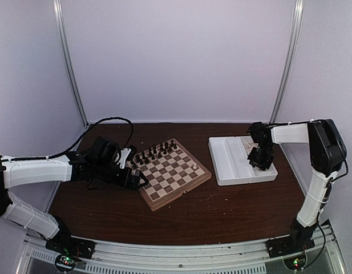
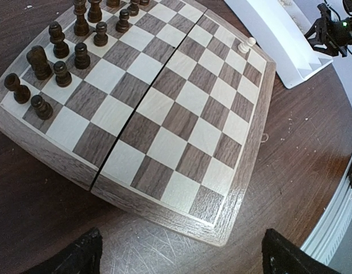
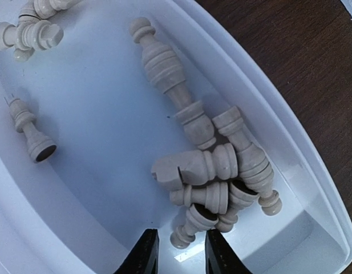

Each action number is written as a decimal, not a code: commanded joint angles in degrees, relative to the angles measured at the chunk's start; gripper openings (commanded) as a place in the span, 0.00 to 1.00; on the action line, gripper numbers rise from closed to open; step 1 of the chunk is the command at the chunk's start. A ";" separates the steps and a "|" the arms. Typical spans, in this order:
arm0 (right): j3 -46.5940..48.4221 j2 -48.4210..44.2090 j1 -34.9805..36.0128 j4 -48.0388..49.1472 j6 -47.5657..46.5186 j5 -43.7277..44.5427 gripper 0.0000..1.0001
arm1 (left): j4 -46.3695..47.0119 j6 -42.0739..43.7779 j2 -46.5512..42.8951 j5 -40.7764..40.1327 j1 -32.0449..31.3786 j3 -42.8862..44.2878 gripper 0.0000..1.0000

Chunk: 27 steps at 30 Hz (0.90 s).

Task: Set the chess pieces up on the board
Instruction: Pick up the chess piece from the storage box.

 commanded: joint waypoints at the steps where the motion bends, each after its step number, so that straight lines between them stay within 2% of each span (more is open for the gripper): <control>1: 1.12 1.63 -0.85 0.22 2.72 1.35 0.31 | 1.44 0.38 -1.41 -0.90 -0.25 -0.35 0.98; 6: 0.30 2.73 -1.82 1.85 2.89 0.28 0.29 | 1.36 0.49 -1.48 -1.16 -0.25 -0.54 0.98; 13: -1.54 0.22 -3.17 3.74 0.92 -1.28 0.07 | 1.24 0.49 -1.54 -1.31 -0.25 -0.47 0.98; 21: -2.79 -7.14 -3.17 3.77 -5.00 -3.89 0.05 | 1.24 0.41 -1.21 -1.15 -0.25 -0.11 0.98; 27: -3.01 -11.67 -3.26 4.73 -16.78 -12.73 0.03 | 1.21 0.43 -1.03 -1.19 -0.25 -0.02 0.98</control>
